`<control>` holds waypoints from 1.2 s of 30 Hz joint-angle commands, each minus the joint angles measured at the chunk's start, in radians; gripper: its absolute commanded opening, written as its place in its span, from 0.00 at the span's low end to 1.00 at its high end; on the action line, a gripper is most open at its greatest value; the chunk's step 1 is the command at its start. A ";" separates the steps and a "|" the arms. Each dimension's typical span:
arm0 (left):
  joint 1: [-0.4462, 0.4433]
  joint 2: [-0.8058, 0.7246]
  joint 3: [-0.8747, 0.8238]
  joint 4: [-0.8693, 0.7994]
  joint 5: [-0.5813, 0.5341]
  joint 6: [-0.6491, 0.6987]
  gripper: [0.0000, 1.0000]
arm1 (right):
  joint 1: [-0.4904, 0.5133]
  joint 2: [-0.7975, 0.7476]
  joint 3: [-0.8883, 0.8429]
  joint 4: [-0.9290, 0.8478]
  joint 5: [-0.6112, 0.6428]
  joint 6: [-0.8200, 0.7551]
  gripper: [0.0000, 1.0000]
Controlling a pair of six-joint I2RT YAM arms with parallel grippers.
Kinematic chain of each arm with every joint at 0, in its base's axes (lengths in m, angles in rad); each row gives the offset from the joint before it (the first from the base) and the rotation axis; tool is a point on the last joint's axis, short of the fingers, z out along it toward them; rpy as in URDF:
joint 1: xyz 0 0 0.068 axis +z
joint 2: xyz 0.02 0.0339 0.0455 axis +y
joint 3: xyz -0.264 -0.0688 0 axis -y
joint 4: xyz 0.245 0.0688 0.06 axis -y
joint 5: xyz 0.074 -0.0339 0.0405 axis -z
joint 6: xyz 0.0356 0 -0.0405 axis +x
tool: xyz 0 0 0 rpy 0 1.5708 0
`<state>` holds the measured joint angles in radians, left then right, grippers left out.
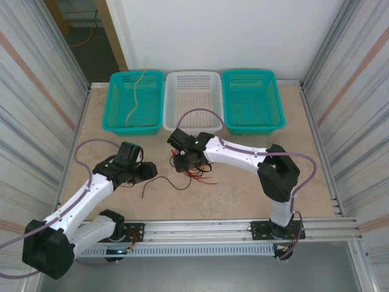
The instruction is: Untangle the cables
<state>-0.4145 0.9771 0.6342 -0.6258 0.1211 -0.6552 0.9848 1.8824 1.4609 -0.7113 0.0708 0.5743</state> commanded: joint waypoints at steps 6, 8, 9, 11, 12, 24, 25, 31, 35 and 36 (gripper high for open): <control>-0.012 0.077 0.048 0.130 0.054 -0.045 0.51 | 0.028 0.029 -0.088 -0.009 -0.013 0.024 0.17; -0.038 0.118 0.048 0.173 0.057 -0.055 0.52 | 0.045 0.000 -0.139 0.003 -0.018 0.053 0.12; -0.058 0.138 0.048 0.197 0.055 -0.059 0.52 | 0.051 -0.014 -0.162 0.012 -0.023 0.064 0.11; -0.111 0.194 0.048 0.259 0.044 -0.064 0.55 | 0.064 -0.051 -0.201 0.032 -0.045 0.079 0.10; -0.129 0.224 0.051 0.283 0.047 -0.067 0.55 | 0.065 -0.067 -0.210 0.029 -0.043 0.086 0.10; -0.236 0.426 0.168 0.370 0.067 -0.073 0.57 | -0.193 -0.357 -0.247 -0.013 0.019 0.088 0.51; -0.237 0.425 0.170 0.368 0.067 -0.071 0.56 | -0.213 -0.359 -0.256 -0.020 0.019 0.086 0.50; -0.240 0.422 0.170 0.357 0.090 -0.057 0.53 | -0.300 -0.322 -0.303 0.013 -0.033 0.020 0.41; -0.241 0.403 0.180 0.349 0.106 -0.036 0.50 | -0.299 -0.266 -0.291 0.000 -0.028 -0.039 0.47; -0.241 0.394 0.181 0.345 0.106 -0.028 0.50 | -0.296 -0.258 -0.292 0.000 -0.028 -0.043 0.48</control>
<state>-0.6502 1.4006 0.7864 -0.2611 0.2096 -0.7185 0.6823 1.6005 1.1667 -0.6903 0.0528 0.5865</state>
